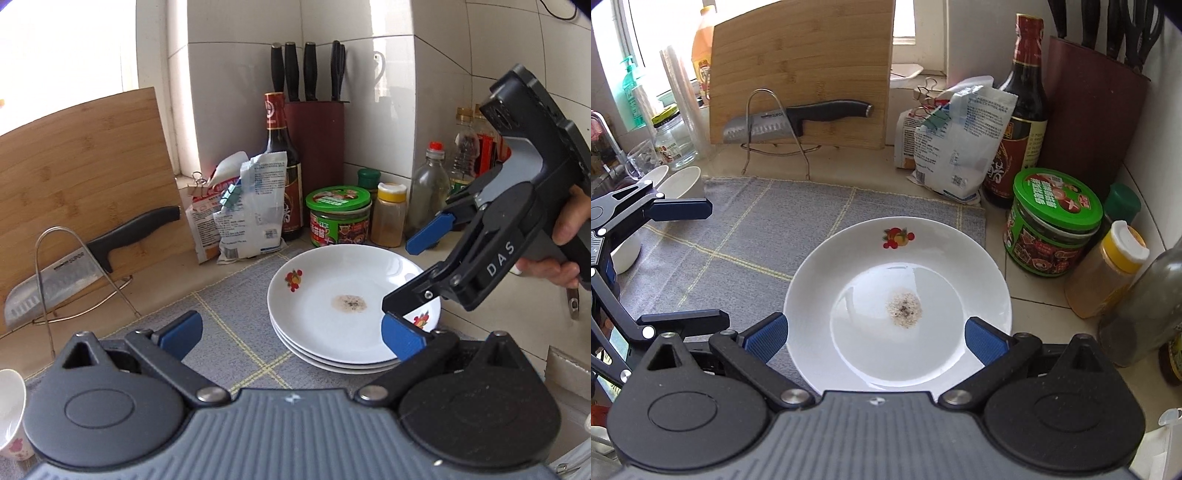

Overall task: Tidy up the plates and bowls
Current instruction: 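Open both tools and move them away from the stack toward the bowls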

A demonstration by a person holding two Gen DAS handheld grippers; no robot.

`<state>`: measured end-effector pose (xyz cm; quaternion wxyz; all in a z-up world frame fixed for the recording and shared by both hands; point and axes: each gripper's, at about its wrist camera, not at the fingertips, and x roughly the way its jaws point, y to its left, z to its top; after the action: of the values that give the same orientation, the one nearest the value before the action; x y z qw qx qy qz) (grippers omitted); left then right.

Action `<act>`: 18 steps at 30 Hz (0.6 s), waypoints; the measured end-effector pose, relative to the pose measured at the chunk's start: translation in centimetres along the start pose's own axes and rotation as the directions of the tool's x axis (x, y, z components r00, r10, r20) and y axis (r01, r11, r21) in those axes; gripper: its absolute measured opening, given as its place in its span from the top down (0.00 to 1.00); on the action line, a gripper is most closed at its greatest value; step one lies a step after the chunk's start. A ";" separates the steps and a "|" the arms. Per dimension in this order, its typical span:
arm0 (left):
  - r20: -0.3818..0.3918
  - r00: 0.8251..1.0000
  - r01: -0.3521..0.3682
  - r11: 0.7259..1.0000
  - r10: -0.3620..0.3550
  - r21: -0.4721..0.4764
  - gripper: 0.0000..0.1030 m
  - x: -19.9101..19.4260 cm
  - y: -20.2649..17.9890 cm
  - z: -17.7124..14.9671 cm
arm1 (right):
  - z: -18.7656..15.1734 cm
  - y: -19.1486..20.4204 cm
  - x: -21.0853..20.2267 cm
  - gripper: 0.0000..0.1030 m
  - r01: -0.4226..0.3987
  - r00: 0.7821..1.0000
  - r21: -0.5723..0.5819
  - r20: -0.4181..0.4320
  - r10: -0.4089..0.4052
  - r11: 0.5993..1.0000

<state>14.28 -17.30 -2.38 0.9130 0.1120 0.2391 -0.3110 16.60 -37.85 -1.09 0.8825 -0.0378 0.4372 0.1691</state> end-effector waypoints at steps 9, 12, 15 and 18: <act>-0.034 0.986 -0.162 0.984 0.160 -0.071 0.01 -3.7 -0.6 -1.9 | 0.0 3.6 0.2 0.00 -0.071 0.994 -0.118 0.071 0.080 0.990; -0.057 0.979 -0.203 0.973 0.198 -0.111 0.01 -4.8 -0.2 -3.0 | -0.2 5.1 0.6 0.00 -0.096 0.992 -0.145 0.070 0.108 0.985; -0.069 0.972 -0.234 0.961 0.226 -0.147 0.01 -6.0 0.6 -4.2 | -0.5 6.7 1.0 0.00 -0.117 0.989 -0.172 0.065 0.130 0.978; -0.081 0.965 -0.260 0.949 0.249 -0.179 0.01 -7.3 1.6 -5.4 | -0.6 8.6 1.6 0.00 -0.118 0.989 -0.206 0.064 0.133 0.971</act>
<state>8.25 -10.38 -3.29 0.9448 0.0640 0.2769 -0.1633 14.17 -29.52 -2.02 0.8778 -0.0927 0.3851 0.2694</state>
